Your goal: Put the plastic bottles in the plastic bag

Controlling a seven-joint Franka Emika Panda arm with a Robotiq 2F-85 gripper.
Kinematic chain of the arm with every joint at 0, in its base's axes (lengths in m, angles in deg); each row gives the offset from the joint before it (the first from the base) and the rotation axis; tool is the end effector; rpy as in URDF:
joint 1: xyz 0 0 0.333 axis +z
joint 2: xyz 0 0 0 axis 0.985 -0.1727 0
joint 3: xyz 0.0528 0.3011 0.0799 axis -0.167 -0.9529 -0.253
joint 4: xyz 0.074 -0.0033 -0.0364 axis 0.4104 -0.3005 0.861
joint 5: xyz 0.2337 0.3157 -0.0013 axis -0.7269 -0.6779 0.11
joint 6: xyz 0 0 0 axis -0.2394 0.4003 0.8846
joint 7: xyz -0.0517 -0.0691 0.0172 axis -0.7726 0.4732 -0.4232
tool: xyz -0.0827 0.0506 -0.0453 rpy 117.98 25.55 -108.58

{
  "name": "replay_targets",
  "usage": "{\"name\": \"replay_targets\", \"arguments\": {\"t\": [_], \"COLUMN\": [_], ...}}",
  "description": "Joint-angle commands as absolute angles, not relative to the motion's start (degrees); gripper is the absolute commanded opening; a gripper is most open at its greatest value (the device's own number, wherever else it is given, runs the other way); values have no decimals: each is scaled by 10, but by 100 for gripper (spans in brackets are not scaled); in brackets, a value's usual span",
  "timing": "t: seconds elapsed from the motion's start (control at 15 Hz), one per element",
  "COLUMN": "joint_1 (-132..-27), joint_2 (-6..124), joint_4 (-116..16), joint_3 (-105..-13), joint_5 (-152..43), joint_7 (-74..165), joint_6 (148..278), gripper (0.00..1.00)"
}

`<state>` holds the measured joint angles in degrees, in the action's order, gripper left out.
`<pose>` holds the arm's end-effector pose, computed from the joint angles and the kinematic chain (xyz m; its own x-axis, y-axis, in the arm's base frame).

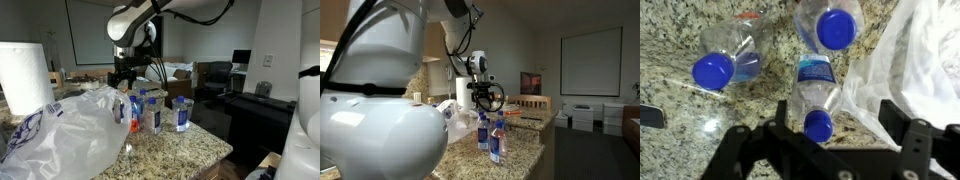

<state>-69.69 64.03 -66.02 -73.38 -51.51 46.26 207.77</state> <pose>0.5835 0.2142 0.4191 0.9347 0.3128 0.1687 0.3117 -0.9496 0.0337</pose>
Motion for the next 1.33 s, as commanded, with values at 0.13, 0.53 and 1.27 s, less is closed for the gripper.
{"name": "replay_targets", "arguments": {"t": [0.13, 0.53, 1.27], "joint_1": [-680, -676, -674], "joint_2": [559, 513, 577], "joint_4": [-574, -518, -563], "joint_3": [-713, -712, -702], "joint_5": [-491, -514, -511], "joint_7": [495, 478, 505], "joint_6": [2084, 2072, 2076], "gripper": [49, 9, 54]}}
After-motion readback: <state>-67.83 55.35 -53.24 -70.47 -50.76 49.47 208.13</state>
